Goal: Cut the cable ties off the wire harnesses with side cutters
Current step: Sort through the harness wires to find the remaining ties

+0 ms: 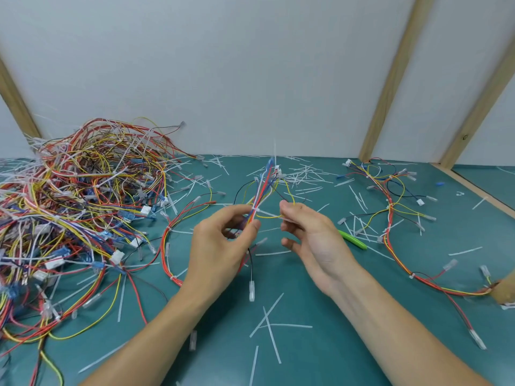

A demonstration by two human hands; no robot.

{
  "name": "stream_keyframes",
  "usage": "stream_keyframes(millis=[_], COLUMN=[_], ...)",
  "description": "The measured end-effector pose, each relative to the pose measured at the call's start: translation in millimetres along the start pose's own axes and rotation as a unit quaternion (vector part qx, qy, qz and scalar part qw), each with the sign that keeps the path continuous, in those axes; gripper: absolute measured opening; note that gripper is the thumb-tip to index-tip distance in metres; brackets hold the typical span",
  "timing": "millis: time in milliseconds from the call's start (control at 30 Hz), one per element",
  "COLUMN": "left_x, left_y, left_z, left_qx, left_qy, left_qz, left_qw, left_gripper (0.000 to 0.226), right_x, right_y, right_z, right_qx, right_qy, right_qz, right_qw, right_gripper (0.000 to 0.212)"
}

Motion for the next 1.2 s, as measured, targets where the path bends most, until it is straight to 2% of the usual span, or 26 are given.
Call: stream_keyframes(millis=[133,233,267,333,367,400,467,500,567,700,833,900,1033,1100,1200], left_x=[-3.7,-5.2,-5.2,-4.6,-4.0,-3.4,-3.1,-3.5,-4.2,-2.8,-0.4,-2.9,-7.9,-7.8,-6.1], left_y=[-17.6,-20.0,-17.8,-11.7,-8.8,-6.3,-2.9,-1.6,1.1,13.5,23.9,15.9,-21.1,-28.9,-26.1], left_z=[-1.0,1.2,1.3,-0.7,-2.1,-3.1,-3.5,-4.3,-9.5,-9.6,1.3,1.1,-3.6,-1.8,4.2], left_qx=[0.014,0.048,0.058,0.077,0.08,0.079,0.072,0.073,0.094,0.159,0.177,0.161,0.067,0.044,0.009], left_qy=[0.009,0.011,0.01,0.001,-0.005,-0.008,-0.01,-0.015,-0.035,-0.042,-0.014,-0.016,-0.012,-0.006,0.006], left_qz=[0.066,0.073,0.066,0.045,0.034,0.025,0.011,0.005,-0.004,-0.058,-0.1,-0.065,0.071,0.095,0.079], left_qw=[0.998,0.996,0.996,0.996,0.996,0.997,0.997,0.997,0.995,0.985,0.979,0.985,0.995,0.994,0.997], left_gripper=[0.014,0.015,0.015,0.016,0.016,0.015,0.014,0.014,0.022,0.04,0.049,0.049,0.036,0.029,0.023], right_x=[-1.4,-0.8,-0.6,4.9,10.3,16.7,26.3,28.0,28.3,16.9,11.9,10.5,5.3,2.0,0.2], right_y=[-7.2,-6.0,-7.7,-9.4,-6.3,-0.9,11.2,19.4,33.0,29.7,23.4,23.2,14.7,10.6,11.3], right_z=[12.1,21.6,18.5,-1.8,-13.4,-22.5,-31.0,-29.2,-17.9,0.6,2.1,2.0,-2.6,-1.0,2.6], right_qx=[0.071,0.17,0.241,0.392,0.412,0.39,0.275,0.225,0.211,0.245,0.247,0.226,0.178,0.156,0.135], right_qy=[0.03,0.063,0.046,-0.047,-0.108,-0.165,-0.232,-0.228,-0.184,-0.102,-0.087,-0.082,-0.072,-0.053,-0.033], right_qz=[0.05,0.069,0.091,0.163,0.182,0.174,0.103,0.057,0.004,0.007,0.002,-0.009,-0.006,-0.006,-0.017], right_qw=[0.996,0.981,0.965,0.904,0.886,0.889,0.927,0.946,0.96,0.964,0.965,0.971,0.981,0.986,0.99], right_gripper=[0.022,0.03,0.037,0.051,0.053,0.05,0.034,0.023,0.014,0.01,0.006,0.011,0.019,0.022,0.023])
Point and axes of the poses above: each hand's wrist, its own x-axis away from the middle knuckle, its own y-axis out of the palm, z = x × y, the point moved 10 cm from there along -x, towards the middle knuckle, and after that the axes turned 10 degrees about y, right-handed, at the moved point
